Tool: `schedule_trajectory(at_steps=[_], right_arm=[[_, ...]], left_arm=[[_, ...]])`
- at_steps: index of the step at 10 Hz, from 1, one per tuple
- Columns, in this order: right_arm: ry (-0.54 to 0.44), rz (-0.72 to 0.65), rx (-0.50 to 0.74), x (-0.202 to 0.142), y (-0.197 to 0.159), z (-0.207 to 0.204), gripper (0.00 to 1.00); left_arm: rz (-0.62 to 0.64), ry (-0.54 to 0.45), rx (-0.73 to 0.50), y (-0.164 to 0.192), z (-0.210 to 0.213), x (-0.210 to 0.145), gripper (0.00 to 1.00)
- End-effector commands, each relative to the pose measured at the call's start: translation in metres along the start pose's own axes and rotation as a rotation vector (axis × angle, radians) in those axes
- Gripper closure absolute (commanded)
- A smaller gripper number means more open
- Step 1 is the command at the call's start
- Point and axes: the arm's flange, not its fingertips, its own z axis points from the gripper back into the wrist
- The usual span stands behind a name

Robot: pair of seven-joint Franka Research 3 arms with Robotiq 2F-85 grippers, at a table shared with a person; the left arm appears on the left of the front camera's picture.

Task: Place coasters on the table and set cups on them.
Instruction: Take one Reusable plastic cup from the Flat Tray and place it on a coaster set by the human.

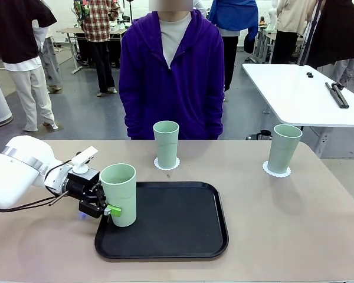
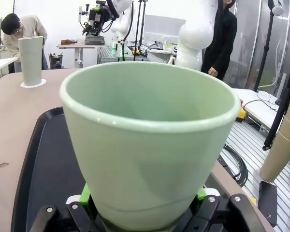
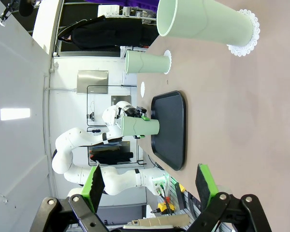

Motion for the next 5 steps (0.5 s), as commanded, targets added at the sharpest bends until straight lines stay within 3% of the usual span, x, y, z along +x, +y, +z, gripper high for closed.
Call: schedule_trajectory(at_steps=[1,2,5], right_arm=[[-0.001,0.007,0.009,-0.001,0.0,0.0,0.0],[-0.001,0.007,0.009,-0.001,0.0,0.0,0.0],[-0.001,0.007,0.009,-0.001,0.0,0.0,0.0]], left_arm=[[-0.045,-0.023,0.009,-0.005,0.002,0.003,0.65],[-0.068,-0.014,0.018,-0.012,0.005,0.019,1.0],[0.04,-0.069,0.096,-0.033,0.035,0.122,1.0]])
